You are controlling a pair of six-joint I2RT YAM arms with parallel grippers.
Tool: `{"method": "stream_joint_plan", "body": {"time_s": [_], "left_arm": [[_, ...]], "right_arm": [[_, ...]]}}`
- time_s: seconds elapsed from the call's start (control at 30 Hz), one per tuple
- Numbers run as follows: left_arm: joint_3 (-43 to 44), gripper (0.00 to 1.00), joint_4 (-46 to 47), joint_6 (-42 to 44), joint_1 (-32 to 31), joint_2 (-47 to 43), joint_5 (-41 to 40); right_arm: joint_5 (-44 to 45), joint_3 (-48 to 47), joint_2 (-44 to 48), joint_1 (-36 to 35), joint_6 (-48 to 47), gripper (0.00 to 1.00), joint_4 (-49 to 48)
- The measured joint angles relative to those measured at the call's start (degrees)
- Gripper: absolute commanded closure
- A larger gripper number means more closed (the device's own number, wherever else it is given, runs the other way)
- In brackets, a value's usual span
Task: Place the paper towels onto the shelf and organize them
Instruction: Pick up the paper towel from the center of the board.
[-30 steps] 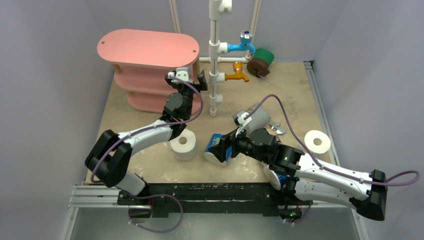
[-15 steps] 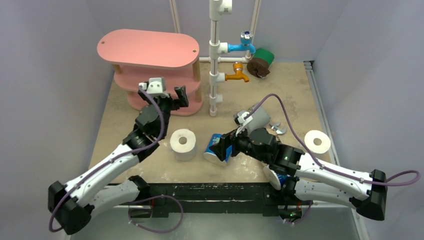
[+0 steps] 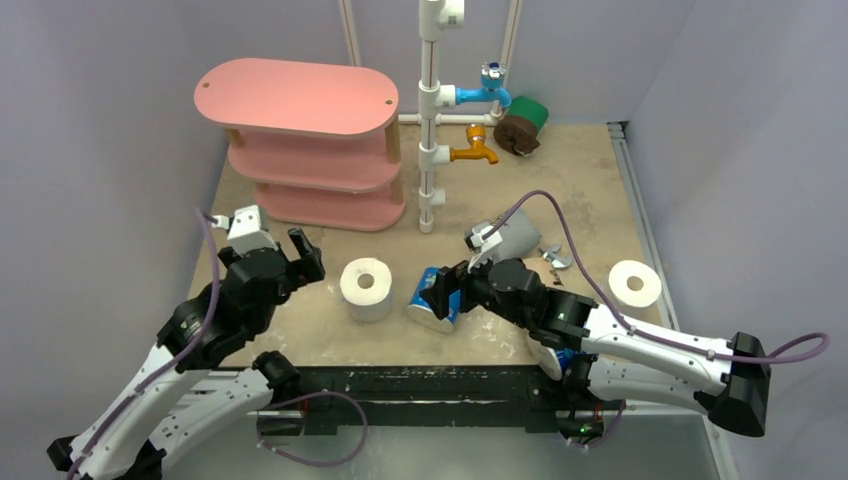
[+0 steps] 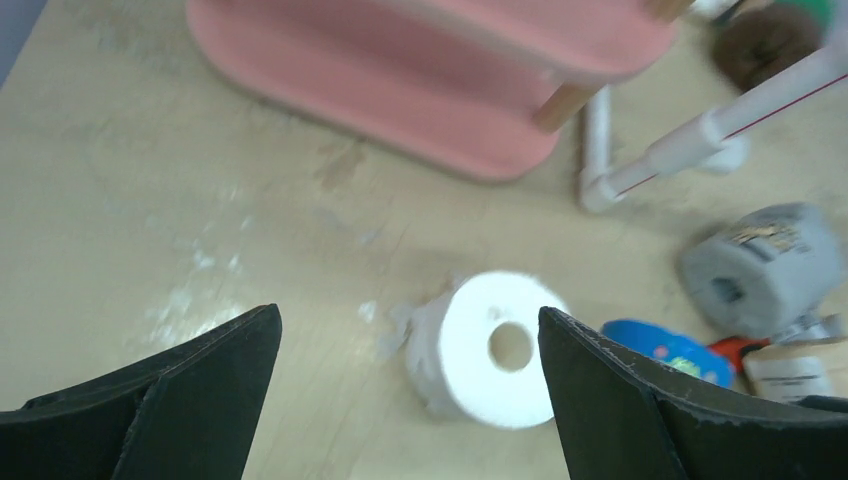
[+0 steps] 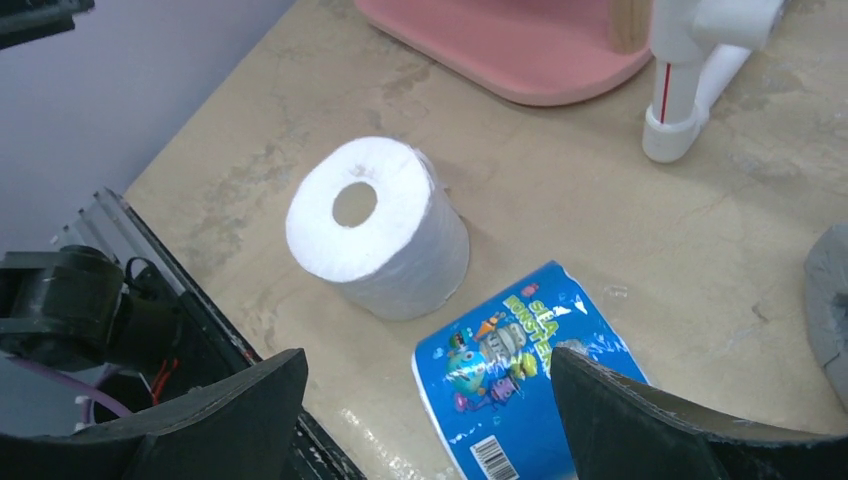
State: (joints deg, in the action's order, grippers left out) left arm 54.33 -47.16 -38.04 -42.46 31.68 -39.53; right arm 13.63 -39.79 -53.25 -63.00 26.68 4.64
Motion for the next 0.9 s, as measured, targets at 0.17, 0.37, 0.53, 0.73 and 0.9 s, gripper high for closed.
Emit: {"method": "stream_joint_plan", "body": {"time_s": [0.17,0.37,0.53,0.73,0.9], "left_arm": [[2.23,0.00,-16.76,-12.52,0.00,8.50,0.50],[-2.01,0.00,-16.79,-16.50,0.00,7.02,5.75],[-6.69,0.00,-13.84,-15.67,0.00,4.11,10.23],[-5.75,0.00,-9.86,-13.25,0.00,17.33,15.06],[-4.59,0.01,-8.00,-12.17,0.70,23.87,17.99]], "right_arm": [[1.81,2.14,-1.73,0.00,1.90,0.07,-0.46],[3.06,2.82,-2.80,0.00,4.02,0.07,-1.31],[3.43,2.82,-4.94,0.00,4.74,0.07,-3.13],[3.43,2.82,-7.52,0.00,4.76,0.07,-3.43],[3.39,2.82,-7.69,0.00,4.76,0.07,-4.04]]}}
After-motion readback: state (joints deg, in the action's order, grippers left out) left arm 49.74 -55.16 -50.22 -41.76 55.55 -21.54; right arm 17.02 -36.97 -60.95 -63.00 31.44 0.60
